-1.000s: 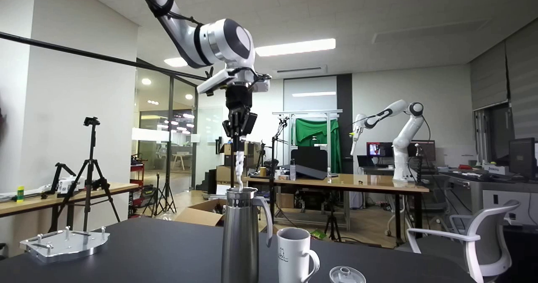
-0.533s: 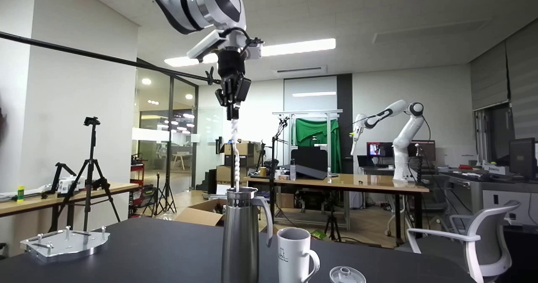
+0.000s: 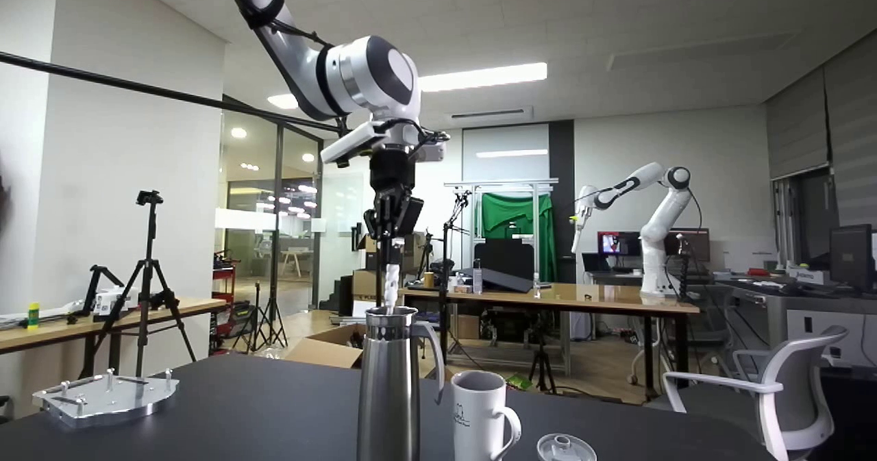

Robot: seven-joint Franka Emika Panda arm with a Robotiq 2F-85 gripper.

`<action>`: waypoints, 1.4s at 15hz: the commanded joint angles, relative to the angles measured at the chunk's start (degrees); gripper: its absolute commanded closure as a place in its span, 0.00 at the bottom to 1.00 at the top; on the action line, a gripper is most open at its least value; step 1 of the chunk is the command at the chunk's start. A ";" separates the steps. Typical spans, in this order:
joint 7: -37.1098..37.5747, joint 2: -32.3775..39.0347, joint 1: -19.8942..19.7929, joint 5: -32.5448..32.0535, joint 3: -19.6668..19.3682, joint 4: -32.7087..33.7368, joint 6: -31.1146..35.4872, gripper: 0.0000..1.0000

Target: Scrub the inside of the flask with the brush

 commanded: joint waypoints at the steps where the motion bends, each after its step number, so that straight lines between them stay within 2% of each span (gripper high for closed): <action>1: 0.76 -2.77 1.21 -1.56 -0.02 1.66 -2.82 0.96; 7: -0.43 -10.25 1.57 -3.73 0.89 4.47 -8.62 0.96; 9: -0.54 -9.60 0.80 -2.96 0.69 4.22 -7.96 0.96; 11: 0.44 -8.02 0.14 -2.74 0.41 2.27 -4.41 0.96; 15: 1.21 -1.78 -0.20 -2.84 0.07 0.86 -0.93 0.96; 18: 0.52 -0.23 0.58 -2.87 0.11 2.77 -2.69 0.96; 21: -0.25 -3.74 1.74 -4.16 0.43 4.14 -6.91 0.96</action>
